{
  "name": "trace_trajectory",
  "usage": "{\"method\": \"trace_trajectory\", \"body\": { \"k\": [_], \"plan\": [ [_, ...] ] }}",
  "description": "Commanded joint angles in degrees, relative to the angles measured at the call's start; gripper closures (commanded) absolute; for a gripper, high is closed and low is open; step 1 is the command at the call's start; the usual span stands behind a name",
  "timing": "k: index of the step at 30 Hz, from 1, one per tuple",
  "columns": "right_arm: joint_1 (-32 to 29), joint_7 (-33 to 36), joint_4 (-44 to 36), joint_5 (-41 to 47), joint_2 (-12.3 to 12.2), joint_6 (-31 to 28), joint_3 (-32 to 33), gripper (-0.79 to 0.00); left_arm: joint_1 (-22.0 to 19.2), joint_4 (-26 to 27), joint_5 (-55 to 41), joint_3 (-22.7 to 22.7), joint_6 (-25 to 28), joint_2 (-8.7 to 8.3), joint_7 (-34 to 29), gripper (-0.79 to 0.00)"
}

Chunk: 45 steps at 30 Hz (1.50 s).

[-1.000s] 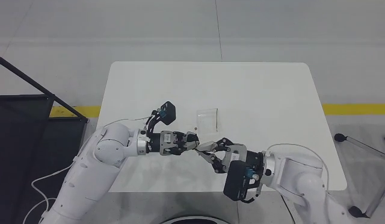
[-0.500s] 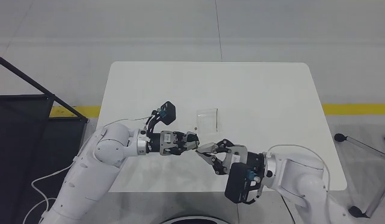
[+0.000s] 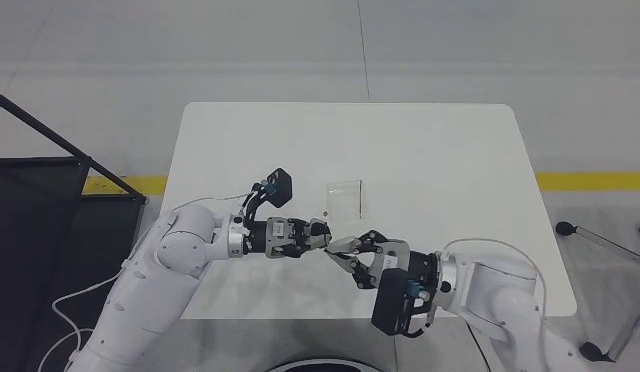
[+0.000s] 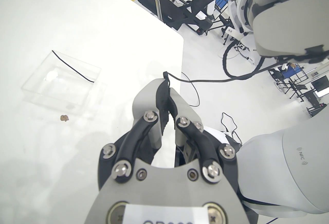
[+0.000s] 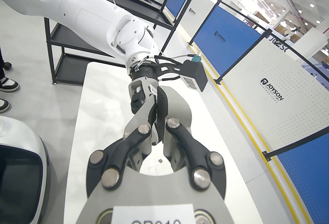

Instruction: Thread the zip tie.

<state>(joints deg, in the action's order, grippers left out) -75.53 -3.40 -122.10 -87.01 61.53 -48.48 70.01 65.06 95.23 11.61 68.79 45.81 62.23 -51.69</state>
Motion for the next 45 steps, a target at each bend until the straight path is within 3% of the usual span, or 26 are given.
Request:
{"method": "trace_trajectory", "body": {
  "k": [1, 45],
  "plan": [
    [0.0, -0.1, -0.2, -0.1, 0.0, 0.0, -0.1, 0.000, 0.0, 0.0, 0.0, 0.0, 0.0, 0.00, 0.0, 0.000],
    [0.2, -0.8, 0.2, 0.1, -0.9, 1.2, -0.6, 0.000, 0.0, 0.0, 0.0, 0.0, 0.0, 0.00, 0.0, 0.000]
  ]
}}
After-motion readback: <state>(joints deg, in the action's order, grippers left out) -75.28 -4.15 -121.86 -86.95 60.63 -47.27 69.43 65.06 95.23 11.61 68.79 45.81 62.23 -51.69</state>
